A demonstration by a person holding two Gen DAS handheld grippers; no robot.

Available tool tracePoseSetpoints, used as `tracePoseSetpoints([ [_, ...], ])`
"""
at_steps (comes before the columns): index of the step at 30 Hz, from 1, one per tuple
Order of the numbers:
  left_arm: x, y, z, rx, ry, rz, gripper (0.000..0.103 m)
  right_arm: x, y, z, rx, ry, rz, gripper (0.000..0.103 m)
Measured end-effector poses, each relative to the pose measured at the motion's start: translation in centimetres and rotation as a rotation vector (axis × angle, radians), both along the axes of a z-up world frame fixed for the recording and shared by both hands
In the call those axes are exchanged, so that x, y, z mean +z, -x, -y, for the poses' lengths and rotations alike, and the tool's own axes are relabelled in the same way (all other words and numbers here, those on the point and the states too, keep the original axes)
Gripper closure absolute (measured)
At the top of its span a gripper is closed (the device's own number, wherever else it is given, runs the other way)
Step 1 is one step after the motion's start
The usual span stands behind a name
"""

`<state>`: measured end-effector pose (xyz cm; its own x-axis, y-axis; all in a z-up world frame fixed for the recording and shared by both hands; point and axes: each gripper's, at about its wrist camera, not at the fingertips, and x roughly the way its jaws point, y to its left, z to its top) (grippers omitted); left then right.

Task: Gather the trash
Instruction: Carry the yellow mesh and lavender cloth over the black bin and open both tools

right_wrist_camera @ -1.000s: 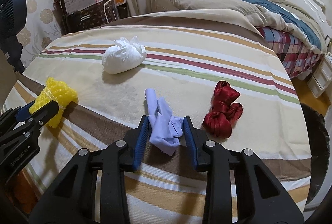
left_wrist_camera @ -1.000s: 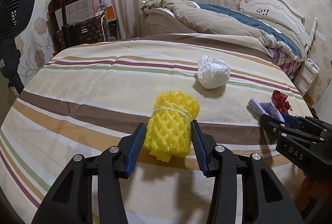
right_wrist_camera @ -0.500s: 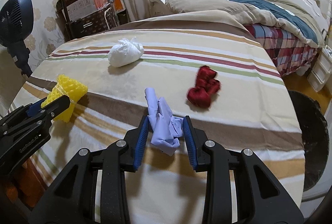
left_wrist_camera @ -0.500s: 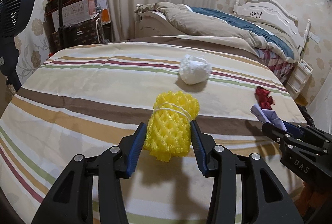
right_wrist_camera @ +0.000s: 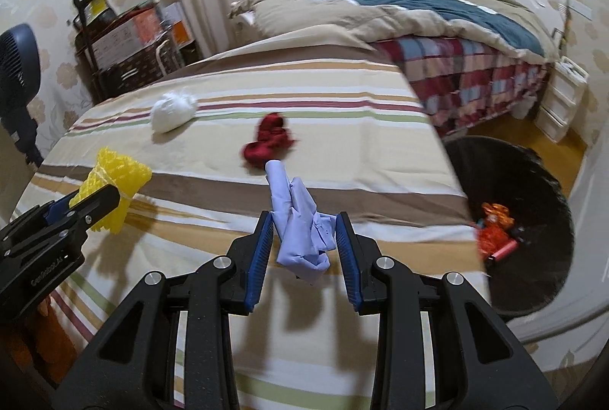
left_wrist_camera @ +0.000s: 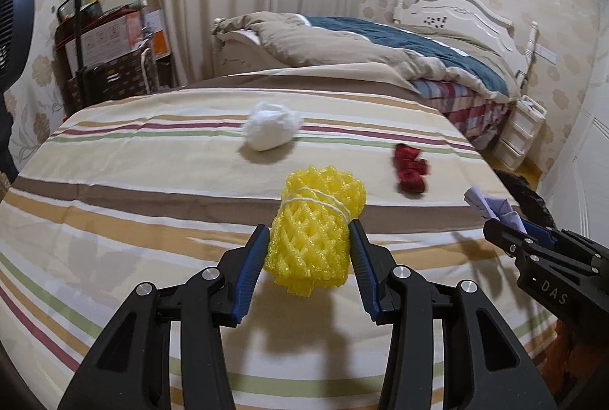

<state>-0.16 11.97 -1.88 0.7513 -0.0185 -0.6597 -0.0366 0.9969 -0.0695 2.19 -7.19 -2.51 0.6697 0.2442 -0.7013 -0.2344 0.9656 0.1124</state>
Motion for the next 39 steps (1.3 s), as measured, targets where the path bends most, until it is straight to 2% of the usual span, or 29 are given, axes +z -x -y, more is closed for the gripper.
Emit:
tracePoseSetpoints([
  [20, 1.1, -3.0, 14.2, -0.26, -0.012, 0.036, 0.058, 0.8, 0.0, 13.5, -0.288, -0.006, 0.07, 0.07],
  [26, 0.9, -5.1, 16.9, -0.296, 0.002, 0.017, 0.058, 0.7, -0.8, 16.2, -0.343, 0.0, 0.075, 0.07],
  [39, -0.1, -8.7, 22.2, -0.344, -0.029, 0.005, 0.058, -0.6, -3.4, 19.8, -0.416, 0.012, 0.063, 0.07],
])
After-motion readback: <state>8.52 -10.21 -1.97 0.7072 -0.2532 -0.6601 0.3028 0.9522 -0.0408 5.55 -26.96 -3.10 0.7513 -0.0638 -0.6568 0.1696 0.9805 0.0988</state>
